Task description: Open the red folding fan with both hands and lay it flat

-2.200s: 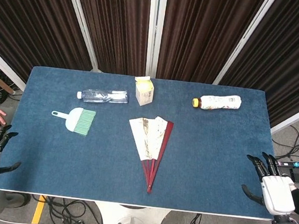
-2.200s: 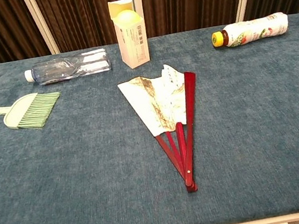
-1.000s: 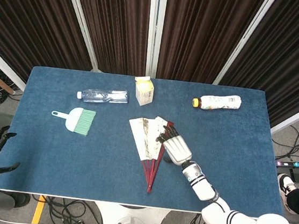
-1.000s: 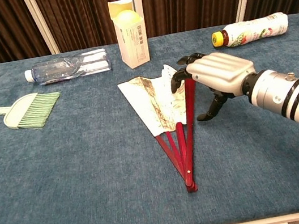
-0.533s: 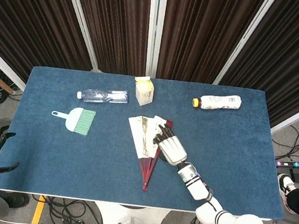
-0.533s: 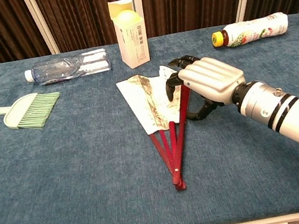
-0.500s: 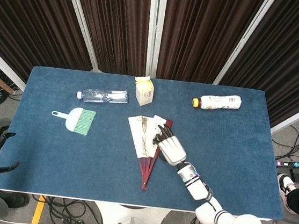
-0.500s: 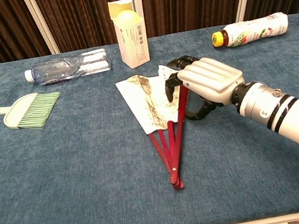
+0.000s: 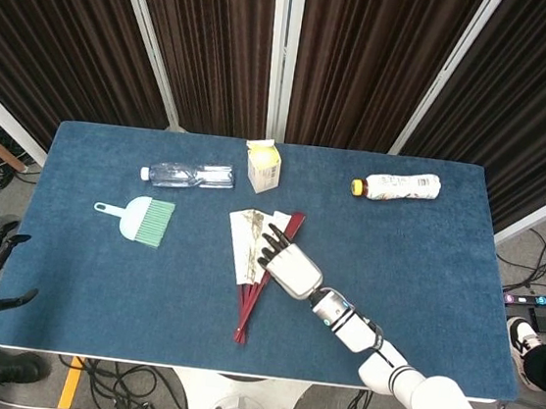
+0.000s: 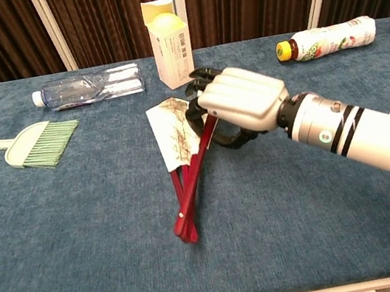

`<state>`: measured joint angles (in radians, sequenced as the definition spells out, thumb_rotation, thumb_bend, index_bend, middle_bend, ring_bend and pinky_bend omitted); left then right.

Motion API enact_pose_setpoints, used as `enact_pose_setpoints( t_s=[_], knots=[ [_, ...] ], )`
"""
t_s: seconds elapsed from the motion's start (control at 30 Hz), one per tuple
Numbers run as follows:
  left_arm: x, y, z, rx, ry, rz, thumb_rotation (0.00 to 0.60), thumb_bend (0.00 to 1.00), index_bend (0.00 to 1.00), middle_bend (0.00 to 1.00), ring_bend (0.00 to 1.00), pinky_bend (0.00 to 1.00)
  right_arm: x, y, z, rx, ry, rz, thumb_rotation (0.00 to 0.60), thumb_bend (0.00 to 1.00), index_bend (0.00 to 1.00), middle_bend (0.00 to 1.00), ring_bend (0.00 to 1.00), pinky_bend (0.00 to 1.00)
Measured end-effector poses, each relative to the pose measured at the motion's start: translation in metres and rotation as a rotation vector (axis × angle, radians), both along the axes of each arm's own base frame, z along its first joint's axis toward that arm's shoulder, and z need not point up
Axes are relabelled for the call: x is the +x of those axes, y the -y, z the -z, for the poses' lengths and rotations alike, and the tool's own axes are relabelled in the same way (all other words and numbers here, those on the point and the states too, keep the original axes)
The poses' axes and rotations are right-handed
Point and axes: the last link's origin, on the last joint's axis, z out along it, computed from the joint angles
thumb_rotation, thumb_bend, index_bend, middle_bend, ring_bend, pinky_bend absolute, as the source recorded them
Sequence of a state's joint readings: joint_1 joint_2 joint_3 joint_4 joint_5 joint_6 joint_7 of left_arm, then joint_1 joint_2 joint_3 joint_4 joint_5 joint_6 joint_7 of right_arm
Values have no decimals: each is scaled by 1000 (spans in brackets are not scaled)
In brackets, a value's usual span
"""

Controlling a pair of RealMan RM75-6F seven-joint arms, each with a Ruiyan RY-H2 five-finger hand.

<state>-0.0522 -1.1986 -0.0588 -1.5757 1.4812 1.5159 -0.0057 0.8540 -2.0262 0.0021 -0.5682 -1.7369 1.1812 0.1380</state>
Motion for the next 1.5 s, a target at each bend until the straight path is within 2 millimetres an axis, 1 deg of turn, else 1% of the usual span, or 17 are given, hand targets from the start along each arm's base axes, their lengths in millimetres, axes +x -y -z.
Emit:
enact_pose_setpoints(
  t_s=[0.13, 0.27, 0.4, 0.57, 0.7, 0.77, 0.9, 1.03, 1.13, 1.37, 1.5],
  knots=[
    [7, -9, -2, -1, 34, 40, 600, 0, 230, 99, 14, 78, 9, 6, -20, 10, 55, -51, 600, 832, 779, 579, 285, 102],
    [17, -22, -4, -12, 80, 90, 600, 0, 229, 99, 15, 78, 20, 10, -46, 29, 129, -107, 600, 831, 861, 634, 345, 144],
    [34, -39, -4, -33, 143, 160, 600, 0, 229, 99, 15, 78, 33, 13, -73, 40, 194, -163, 600, 833, 878, 646, 353, 152],
    [59, -64, 1, -79, 257, 253, 600, 0, 229, 113, 15, 99, 47, 15, -98, 53, 241, -198, 600, 832, 882, 647, 352, 160],
    [76, -83, 12, -133, 381, 291, 600, 0, 229, 123, 15, 120, 61, 15, -118, 71, 272, -214, 600, 832, 883, 648, 352, 163],
    [86, -93, 21, -173, 461, 300, 600, 0, 228, 149, 24, 145, 68, 15, -125, 81, 283, -215, 600, 832, 882, 648, 352, 163],
    [107, -109, 45, -251, 614, 298, 600, 0, 251, 216, 80, 164, 83, 15, -139, 95, 294, -208, 600, 832, 882, 648, 352, 160],
    [126, -121, 71, -314, 741, 281, 600, 0, 284, 242, 94, 187, 98, 15, -142, 100, 292, -189, 600, 831, 881, 648, 352, 158],
    [137, -127, 85, -334, 798, 274, 600, 0, 304, 257, 94, 188, 108, 16, -142, 93, 286, -174, 600, 831, 876, 648, 352, 157],
    [159, -136, 116, -367, 846, 259, 600, 0, 328, 274, 106, 189, 127, 17, -137, 75, 279, -155, 600, 830, 861, 648, 347, 150],
    [168, -140, 128, -369, 879, 248, 600, 0, 343, 306, 140, 233, 135, 17, -132, 50, 274, -147, 600, 831, 856, 648, 345, 140]
  ],
)
